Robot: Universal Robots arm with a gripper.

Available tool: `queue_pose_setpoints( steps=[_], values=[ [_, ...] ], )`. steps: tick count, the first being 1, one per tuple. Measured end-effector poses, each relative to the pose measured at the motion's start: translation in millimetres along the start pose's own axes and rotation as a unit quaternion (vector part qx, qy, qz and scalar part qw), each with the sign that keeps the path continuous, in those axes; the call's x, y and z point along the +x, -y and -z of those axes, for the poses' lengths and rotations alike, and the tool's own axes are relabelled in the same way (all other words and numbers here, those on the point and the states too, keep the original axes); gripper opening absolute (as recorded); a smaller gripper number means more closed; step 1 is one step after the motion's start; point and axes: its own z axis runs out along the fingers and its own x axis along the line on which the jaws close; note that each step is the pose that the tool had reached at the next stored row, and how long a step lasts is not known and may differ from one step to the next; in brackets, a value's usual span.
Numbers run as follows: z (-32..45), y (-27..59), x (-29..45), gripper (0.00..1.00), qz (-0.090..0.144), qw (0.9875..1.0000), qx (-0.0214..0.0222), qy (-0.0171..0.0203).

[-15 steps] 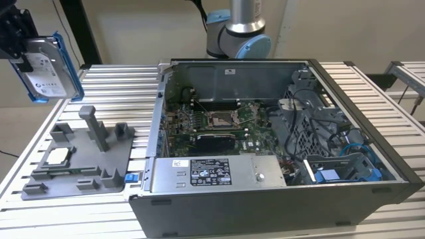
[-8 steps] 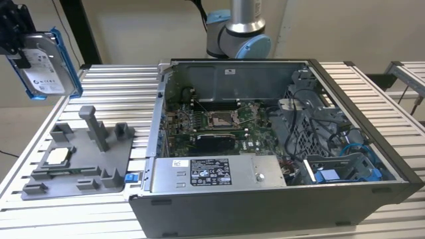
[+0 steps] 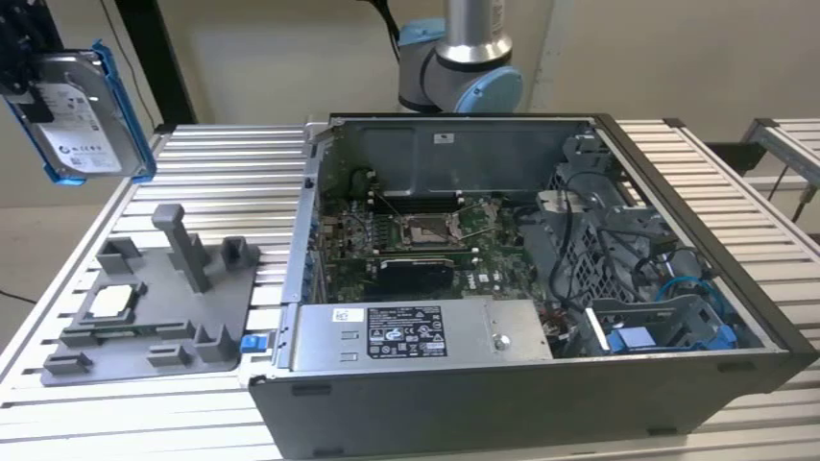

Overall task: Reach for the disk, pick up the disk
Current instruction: 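Pick up the disk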

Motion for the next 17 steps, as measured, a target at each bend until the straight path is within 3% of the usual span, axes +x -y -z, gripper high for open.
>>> queue_pose_setpoints(
  steps=[17],
  values=[
    [22.5,-0.6,-0.9,0.0,0.0,1.0,0.0,0.0]
  ],
)
